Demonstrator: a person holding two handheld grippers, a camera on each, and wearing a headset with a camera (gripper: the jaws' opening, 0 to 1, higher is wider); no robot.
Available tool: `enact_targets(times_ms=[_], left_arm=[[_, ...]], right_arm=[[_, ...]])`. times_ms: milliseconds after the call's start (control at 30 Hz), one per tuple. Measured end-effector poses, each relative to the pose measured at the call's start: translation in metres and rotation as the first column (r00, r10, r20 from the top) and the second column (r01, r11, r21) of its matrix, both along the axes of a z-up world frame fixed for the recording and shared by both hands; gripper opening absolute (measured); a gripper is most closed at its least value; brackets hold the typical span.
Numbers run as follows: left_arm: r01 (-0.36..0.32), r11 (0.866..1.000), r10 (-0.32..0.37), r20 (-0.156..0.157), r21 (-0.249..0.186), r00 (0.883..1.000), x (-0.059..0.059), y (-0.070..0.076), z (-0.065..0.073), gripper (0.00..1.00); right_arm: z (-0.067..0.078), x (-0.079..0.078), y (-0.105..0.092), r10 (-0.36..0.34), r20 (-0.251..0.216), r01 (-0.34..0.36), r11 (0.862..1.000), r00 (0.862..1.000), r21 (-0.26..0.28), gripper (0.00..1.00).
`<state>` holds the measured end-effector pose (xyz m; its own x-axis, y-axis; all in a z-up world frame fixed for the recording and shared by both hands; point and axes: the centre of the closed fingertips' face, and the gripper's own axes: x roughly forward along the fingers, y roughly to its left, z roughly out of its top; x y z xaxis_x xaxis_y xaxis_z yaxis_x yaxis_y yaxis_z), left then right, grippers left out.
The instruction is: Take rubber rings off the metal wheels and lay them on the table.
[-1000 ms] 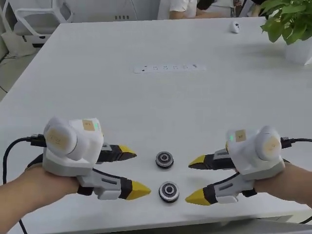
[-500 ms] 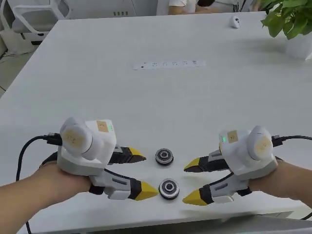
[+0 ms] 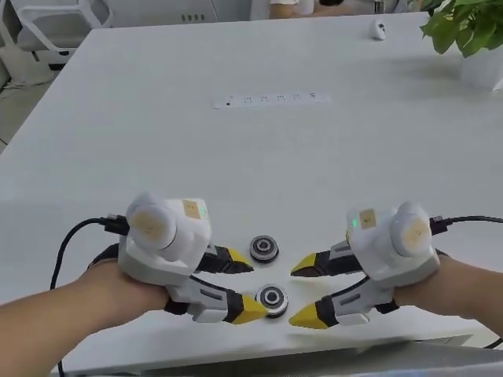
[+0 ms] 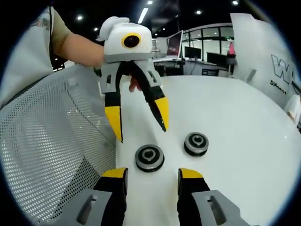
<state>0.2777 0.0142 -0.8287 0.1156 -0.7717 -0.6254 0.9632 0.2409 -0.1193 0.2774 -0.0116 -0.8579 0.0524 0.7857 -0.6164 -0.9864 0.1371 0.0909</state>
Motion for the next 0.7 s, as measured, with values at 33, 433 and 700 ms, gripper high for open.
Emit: enact_targets(times_ms=[33, 433, 700], left_arm=[[0.002, 1.000, -0.002, 0.000, 0.002, 1.000, 0.000, -0.001, 0.000, 0.39], [0.034, 0.999, -0.034, -0.004, 0.020, 0.999, -0.005, -0.011, -0.010, 0.31], [0.039, 0.998, -0.039, 0.004, 0.042, 0.999, -0.004, -0.012, -0.016, 0.26]], right_arm=[[0.000, 0.000, 0.000, -0.002, -0.002, 0.002, 1.000, 1.000, 0.001, 0.40], [0.001, -0.002, 0.000, -0.003, -0.004, 0.003, 1.000, 1.000, 0.002, 0.39], [-0.001, -0.004, 0.000, 0.003, -0.005, -0.003, 1.000, 1.000, -0.003, 0.39]])
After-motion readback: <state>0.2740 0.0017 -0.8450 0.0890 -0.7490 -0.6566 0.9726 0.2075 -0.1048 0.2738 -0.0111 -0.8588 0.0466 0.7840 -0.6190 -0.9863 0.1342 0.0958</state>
